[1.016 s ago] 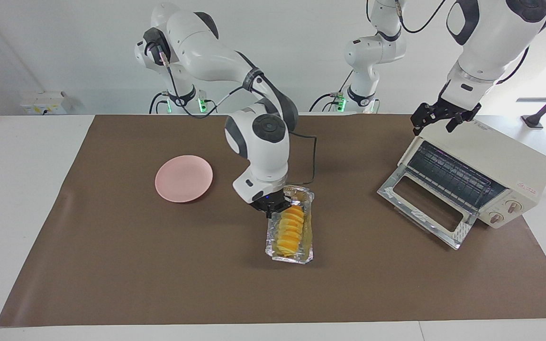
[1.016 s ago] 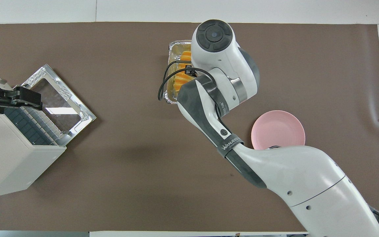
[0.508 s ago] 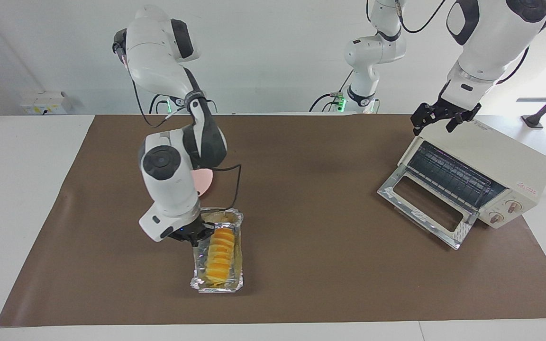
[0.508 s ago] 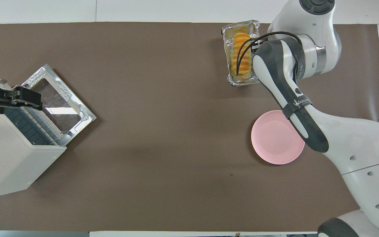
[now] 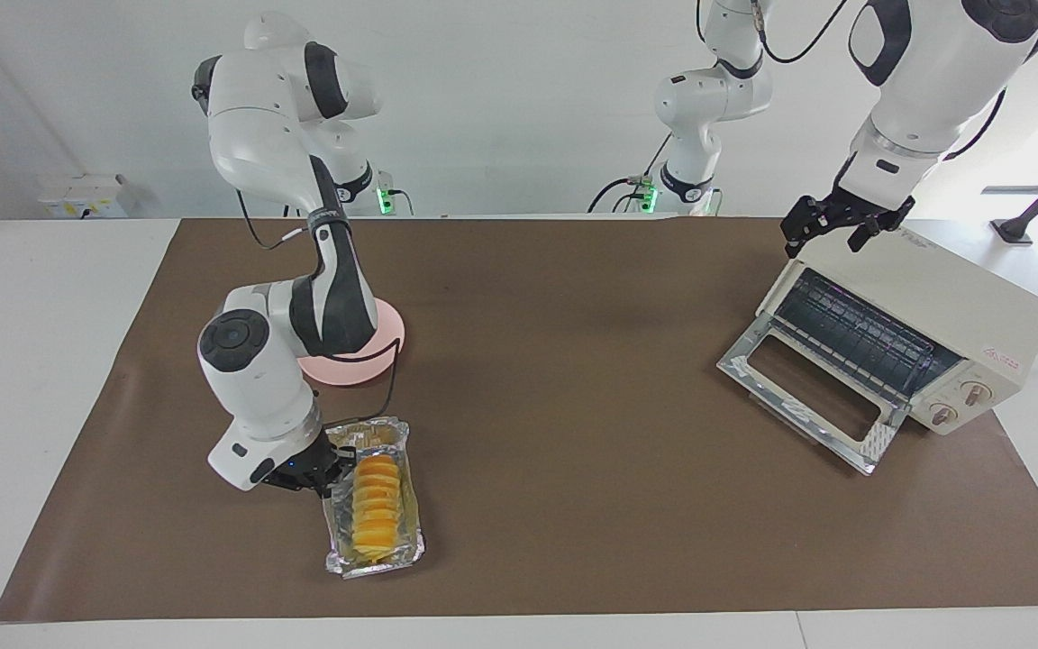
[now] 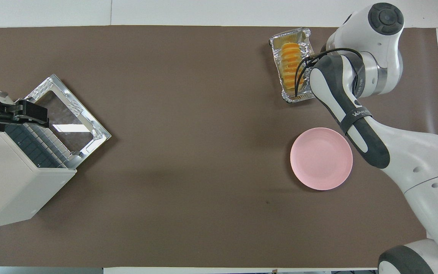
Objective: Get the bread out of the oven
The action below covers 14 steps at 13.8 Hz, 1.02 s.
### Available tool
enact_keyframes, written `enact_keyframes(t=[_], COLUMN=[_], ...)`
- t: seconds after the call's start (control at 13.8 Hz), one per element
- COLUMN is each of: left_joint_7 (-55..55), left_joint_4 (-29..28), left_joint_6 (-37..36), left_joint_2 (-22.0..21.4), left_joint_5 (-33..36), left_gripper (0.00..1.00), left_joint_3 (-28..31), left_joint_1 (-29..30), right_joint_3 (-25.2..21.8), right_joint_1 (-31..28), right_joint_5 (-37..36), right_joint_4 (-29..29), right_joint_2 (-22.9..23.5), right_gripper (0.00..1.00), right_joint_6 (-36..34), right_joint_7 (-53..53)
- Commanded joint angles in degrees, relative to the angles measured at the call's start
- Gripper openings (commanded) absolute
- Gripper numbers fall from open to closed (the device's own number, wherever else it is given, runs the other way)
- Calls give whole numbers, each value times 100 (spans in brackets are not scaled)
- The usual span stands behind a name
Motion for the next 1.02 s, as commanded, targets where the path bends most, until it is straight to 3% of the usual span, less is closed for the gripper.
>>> enact_keyframes(t=[0.0, 0.15, 0.29, 0.58, 0.94], left_joint_7=[21, 21, 21, 21, 21], left_joint_4=[-172, -172, -172, -172, -172], left_joint_6=[102, 102, 102, 102, 102], left_joint_2=[-157, -157, -157, -157, -157], left_joint_5=[-92, -92, -83, -92, -92], left_gripper=[100, 100, 100, 100, 100], left_joint_3=[27, 27, 27, 27, 27], left_joint_1=[33, 33, 33, 33, 33], right_joint_3=[77, 77, 77, 60, 60], right_joint_1=[-90, -73, 24, 314, 402], right_joint_5=[40, -4, -13, -108, -249], right_joint_4=[-414, -361, -300, -299, -431], right_joint_2=[-338, -434, -601, -576, -409], right_gripper=[41, 47, 61, 55, 55], right_joint_6=[-77, -358, -570, -309, 158], right_joint_7=[-215, -215, -207, 21, 241])
